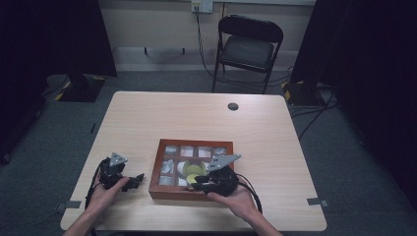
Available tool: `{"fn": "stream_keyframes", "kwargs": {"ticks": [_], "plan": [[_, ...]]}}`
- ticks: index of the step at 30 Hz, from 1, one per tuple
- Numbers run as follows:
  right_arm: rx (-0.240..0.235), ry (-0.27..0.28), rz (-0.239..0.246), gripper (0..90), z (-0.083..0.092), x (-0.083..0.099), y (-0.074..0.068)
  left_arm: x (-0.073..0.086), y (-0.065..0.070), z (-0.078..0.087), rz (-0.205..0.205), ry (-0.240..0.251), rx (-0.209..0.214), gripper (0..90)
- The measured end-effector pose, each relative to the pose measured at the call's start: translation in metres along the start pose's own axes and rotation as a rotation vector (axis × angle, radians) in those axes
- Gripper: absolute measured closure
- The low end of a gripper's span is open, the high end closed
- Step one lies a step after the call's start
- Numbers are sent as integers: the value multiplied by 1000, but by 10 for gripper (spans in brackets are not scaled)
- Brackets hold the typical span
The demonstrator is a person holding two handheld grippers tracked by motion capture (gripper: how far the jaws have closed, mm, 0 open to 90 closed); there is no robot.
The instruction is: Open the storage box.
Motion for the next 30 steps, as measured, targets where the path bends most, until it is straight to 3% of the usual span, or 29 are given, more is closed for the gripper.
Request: {"fn": "stream_keyframes", "kwargs": {"ticks": [8, 30], "plan": [[-23, -5, 5, 805, -11, 3, -2, 0, 0, 0, 0, 0, 0, 0], [-38, -18, 48, 799, -20, 8, -3, 0, 0, 0, 0, 0, 0, 0]]}}
Point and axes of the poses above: each handheld gripper's, and its own axes: z roughly backward along the jaws, x roughly out of its underside, y roughly to its right, the point moved 1 cm from there along -z, roughly forward along the jaws, and after that the axes turned 2 degrees about y, right-handed, at the moved point
